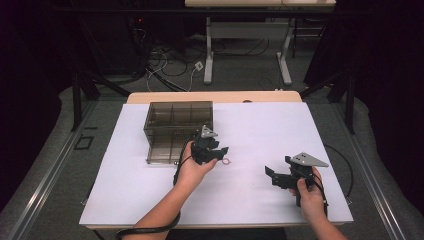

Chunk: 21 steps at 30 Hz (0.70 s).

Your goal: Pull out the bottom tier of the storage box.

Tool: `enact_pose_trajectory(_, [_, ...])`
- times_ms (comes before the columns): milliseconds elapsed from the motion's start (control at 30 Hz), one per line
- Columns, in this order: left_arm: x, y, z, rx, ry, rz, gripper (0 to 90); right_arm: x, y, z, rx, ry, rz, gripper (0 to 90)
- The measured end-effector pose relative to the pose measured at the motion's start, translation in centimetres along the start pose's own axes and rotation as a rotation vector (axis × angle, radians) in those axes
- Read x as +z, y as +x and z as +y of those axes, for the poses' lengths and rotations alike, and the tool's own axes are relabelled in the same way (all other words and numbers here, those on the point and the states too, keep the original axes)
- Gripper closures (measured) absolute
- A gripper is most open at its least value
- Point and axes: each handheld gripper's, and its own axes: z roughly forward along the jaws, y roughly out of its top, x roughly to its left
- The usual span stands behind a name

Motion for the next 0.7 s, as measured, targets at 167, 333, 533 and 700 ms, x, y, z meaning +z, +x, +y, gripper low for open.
enact_pose_trajectory(167, [0.5, -0.3, -0.3, -0.011, 0.025, 0.022, 58.8, 0.0, 0.0, 0.0, 0.001, 0.0, 0.002, 10.2])
enact_pose_trajectory(333, [0.8, -0.6, -0.4, -0.034, 0.034, 0.043, 61.9, 0.0, 0.0, 0.0, 0.0, 0.0, 0.002, 10.2])
enact_pose_trajectory(533, [0.9, -0.8, -0.4, -0.053, 0.051, 0.068, 65.4, 0.0, 0.0, 0.0, -0.002, 0.002, 0.005, 10.2])
enact_pose_trajectory(700, [1.2, -0.9, -0.5, -0.042, 0.077, 0.077, 68.0, 0.0, 0.0, 0.0, -0.001, 0.005, 0.006, 10.1])
